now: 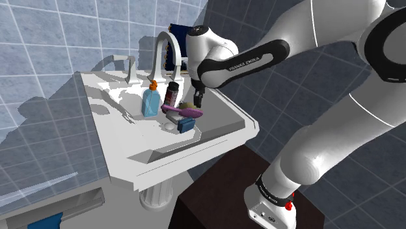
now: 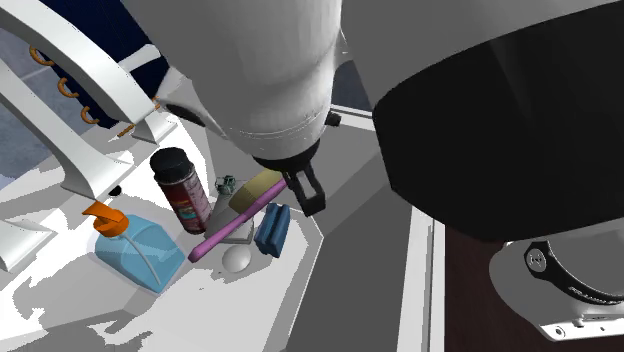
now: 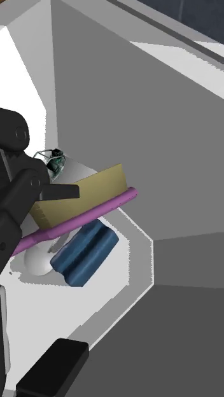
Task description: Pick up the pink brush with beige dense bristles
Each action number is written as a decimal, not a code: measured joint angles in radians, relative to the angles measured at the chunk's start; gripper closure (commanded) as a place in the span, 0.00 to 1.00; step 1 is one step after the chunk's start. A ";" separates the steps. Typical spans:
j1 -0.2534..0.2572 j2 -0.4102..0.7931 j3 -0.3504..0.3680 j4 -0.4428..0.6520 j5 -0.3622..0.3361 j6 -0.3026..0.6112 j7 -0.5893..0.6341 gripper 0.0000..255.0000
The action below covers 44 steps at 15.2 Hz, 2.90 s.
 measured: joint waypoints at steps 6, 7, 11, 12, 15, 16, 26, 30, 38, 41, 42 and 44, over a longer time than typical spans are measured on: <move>-0.011 0.231 0.012 0.109 -0.217 0.122 0.059 0.00; -0.011 0.267 0.011 0.137 -0.253 0.133 0.066 0.00; 0.003 0.343 0.031 0.183 -0.373 0.172 0.472 0.00; -0.006 0.368 0.035 0.191 -0.393 0.185 0.562 0.00; -0.048 0.430 0.046 0.204 -0.432 0.200 0.317 0.00; -0.053 0.447 0.047 0.209 -0.444 0.206 0.253 0.00; -0.054 0.468 0.049 0.214 -0.463 0.212 0.198 1.00; -0.054 0.461 0.051 0.210 -0.459 0.211 0.194 1.00; -0.061 0.387 0.069 0.211 -0.384 0.161 0.111 1.00; -0.064 0.355 0.075 0.211 -0.355 0.141 0.078 1.00; -0.065 0.341 0.077 0.210 -0.343 0.133 0.064 1.00; -0.064 0.332 0.082 0.213 -0.326 0.118 0.044 1.00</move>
